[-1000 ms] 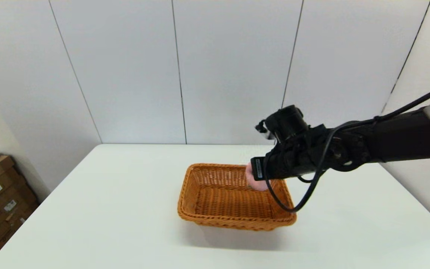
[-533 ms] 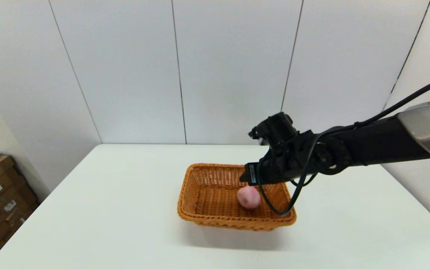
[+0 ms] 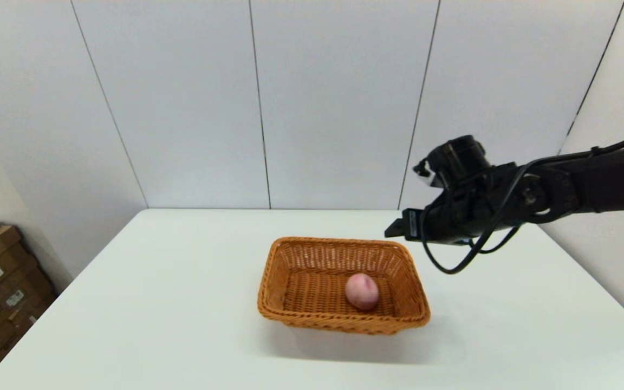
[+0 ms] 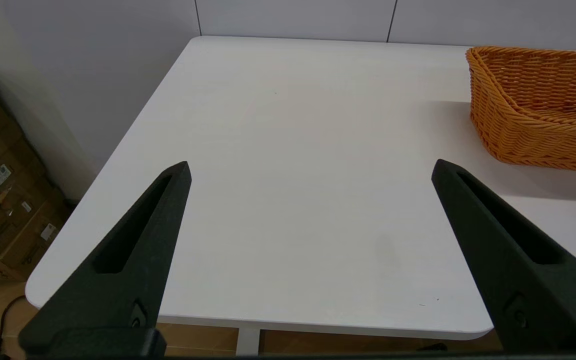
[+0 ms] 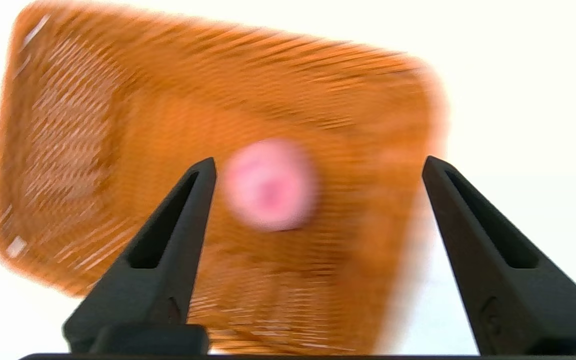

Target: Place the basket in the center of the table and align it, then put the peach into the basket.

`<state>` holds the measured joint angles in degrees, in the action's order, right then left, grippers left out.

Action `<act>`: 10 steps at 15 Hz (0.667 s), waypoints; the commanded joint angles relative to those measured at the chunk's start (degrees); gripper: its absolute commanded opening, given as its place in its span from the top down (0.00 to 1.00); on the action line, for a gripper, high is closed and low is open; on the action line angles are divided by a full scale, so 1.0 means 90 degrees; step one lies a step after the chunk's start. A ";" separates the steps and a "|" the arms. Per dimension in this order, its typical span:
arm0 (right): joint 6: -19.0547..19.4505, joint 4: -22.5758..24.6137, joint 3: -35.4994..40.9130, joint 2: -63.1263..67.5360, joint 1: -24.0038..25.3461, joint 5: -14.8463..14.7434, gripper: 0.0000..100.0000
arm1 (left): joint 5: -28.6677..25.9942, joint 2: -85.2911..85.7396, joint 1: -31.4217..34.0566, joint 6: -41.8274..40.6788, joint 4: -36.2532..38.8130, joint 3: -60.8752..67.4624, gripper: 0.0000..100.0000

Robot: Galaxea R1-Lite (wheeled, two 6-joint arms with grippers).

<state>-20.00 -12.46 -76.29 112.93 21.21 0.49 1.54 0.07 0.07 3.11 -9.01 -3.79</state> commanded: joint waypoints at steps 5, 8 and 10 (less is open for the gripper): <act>0.1256 -0.0403 0.0059 -0.0566 -0.3431 0.0766 0.00 | 0.0005 0.0002 0.0002 0.0045 -0.0005 0.0011 0.00; 0.1393 -0.0393 0.0303 -0.0800 -0.3499 0.0766 0.00 | 0.0005 0.0002 0.0002 0.0045 -0.0005 0.0011 0.00; 0.1402 -0.0403 0.0352 -0.0908 -0.3402 0.0786 0.00 | 0.0005 0.0002 0.0002 0.0045 -0.0005 0.0011 0.00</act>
<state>-7.28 -16.03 -73.75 106.36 -9.81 7.46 1.56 0.07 0.07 3.46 -9.01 -3.69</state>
